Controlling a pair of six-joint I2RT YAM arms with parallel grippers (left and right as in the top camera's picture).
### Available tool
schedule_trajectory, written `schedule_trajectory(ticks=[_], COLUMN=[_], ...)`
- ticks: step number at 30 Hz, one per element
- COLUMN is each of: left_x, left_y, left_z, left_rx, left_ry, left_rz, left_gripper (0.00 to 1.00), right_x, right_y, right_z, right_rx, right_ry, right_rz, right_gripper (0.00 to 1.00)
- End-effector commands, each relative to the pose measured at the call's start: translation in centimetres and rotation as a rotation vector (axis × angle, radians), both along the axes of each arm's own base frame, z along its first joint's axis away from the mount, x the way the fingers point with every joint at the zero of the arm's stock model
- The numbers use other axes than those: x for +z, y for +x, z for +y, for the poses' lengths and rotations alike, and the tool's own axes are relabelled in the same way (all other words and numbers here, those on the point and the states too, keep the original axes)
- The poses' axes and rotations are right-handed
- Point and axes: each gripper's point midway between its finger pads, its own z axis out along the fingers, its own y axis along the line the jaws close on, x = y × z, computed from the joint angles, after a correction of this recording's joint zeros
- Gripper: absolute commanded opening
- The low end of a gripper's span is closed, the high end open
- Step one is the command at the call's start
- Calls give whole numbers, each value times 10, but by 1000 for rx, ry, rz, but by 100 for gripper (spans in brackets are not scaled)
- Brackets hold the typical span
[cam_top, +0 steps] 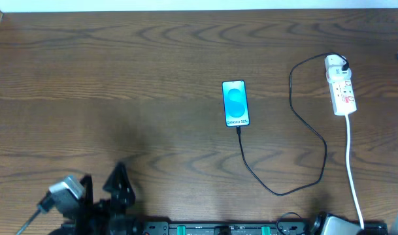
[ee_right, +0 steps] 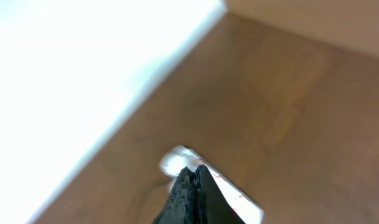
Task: Plug charger to phone and switch on socket
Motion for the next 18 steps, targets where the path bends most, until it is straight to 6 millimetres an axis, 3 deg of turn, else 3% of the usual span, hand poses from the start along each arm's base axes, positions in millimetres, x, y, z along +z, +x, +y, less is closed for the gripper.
schedule_trajectory(ticks=[1,7,10,14,18], left_x=[6,36,38,12,-28], left_y=[19,64,83,111,134], left_z=[3,5,5,16,21], left_rx=[18,16,15,71,93], left_ry=[-19,-11,-8,-2,1], left_rz=[-76,-329,-401,-355,-203], left_gripper=[93,93,93,93,93], right_x=[50,153,188,224,240], right_y=[-8,-56,-83,-118,-147], right_z=[38,80,91,104,115], right_rx=[160,305,314,322,327], right_ry=[31,-77,-138,-208,-254], right_rz=[-170,-493,-604,-730,-788], right_gripper=[5,20,22,22,24])
